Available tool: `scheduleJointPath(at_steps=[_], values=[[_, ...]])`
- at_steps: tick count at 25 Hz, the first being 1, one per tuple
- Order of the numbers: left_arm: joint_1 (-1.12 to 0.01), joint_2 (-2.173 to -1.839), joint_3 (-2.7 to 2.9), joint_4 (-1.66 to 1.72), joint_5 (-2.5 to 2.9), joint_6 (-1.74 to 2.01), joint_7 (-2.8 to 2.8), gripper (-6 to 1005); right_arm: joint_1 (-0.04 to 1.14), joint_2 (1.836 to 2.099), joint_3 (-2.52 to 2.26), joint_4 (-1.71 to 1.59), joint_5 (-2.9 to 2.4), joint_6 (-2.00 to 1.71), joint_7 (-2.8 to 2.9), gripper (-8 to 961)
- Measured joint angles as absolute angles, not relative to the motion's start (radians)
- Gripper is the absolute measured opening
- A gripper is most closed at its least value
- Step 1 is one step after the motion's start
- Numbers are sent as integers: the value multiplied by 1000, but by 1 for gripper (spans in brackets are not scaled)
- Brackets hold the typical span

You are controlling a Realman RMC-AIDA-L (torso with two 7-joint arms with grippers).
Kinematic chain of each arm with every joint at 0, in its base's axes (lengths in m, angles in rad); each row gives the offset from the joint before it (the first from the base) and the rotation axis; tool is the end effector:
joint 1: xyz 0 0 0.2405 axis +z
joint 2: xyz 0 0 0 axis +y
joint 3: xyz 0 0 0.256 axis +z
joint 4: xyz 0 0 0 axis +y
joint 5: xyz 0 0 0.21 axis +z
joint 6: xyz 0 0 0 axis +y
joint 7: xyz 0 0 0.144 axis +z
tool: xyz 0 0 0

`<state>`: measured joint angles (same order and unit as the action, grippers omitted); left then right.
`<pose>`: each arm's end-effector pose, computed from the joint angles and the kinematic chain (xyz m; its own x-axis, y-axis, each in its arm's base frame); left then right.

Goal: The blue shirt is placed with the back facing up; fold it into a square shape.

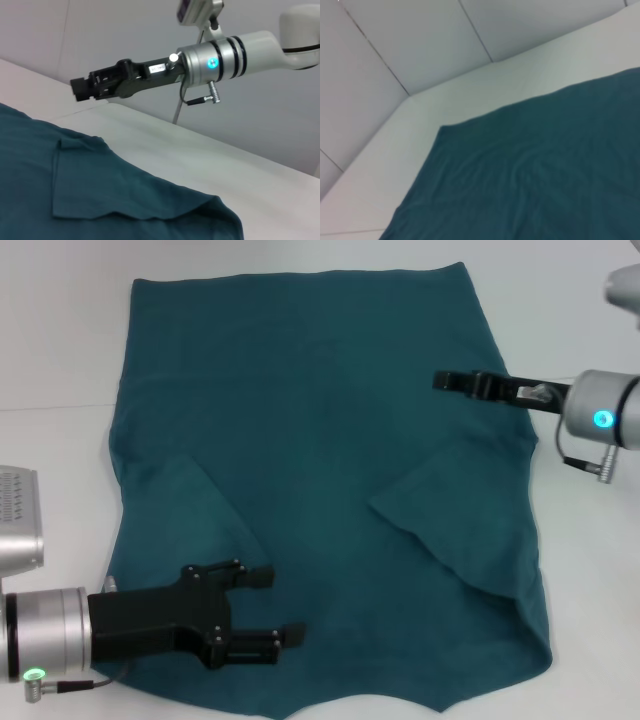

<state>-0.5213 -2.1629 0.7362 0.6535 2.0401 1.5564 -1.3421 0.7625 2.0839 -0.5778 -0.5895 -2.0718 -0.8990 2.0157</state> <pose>-0.2466 0.3112 -0.0425 0.8032 0.3440 0.4863 0.4210 -0.9054 -0.0549 0.2511 0.4462 0.0195 0.3755 -0.5907 -0.7142 -0.9238 -0.3012 -0.2365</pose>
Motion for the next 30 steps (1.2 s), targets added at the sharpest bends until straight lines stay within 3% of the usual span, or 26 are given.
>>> scheduleJointPath(at_steps=[4,13,18,30], values=[[-521,-2163,736,654,2039,1552,-1342,887,717,2068,-575,-623,-2063,-966,2022,385],[-508,-2160,735,687,2044,1554,-1424,887,586,1989,-568,-651,-2003,-1280,2005,724],[-485,-2159,734,715,2045,1554,-1511,888,518,1977,-559,-671,-1955,-1404,1965,912],[-429,-2150,587,796,2103,1516,-1767,888,503,1969,-585,-665,-1997,-1476,1956,928]])
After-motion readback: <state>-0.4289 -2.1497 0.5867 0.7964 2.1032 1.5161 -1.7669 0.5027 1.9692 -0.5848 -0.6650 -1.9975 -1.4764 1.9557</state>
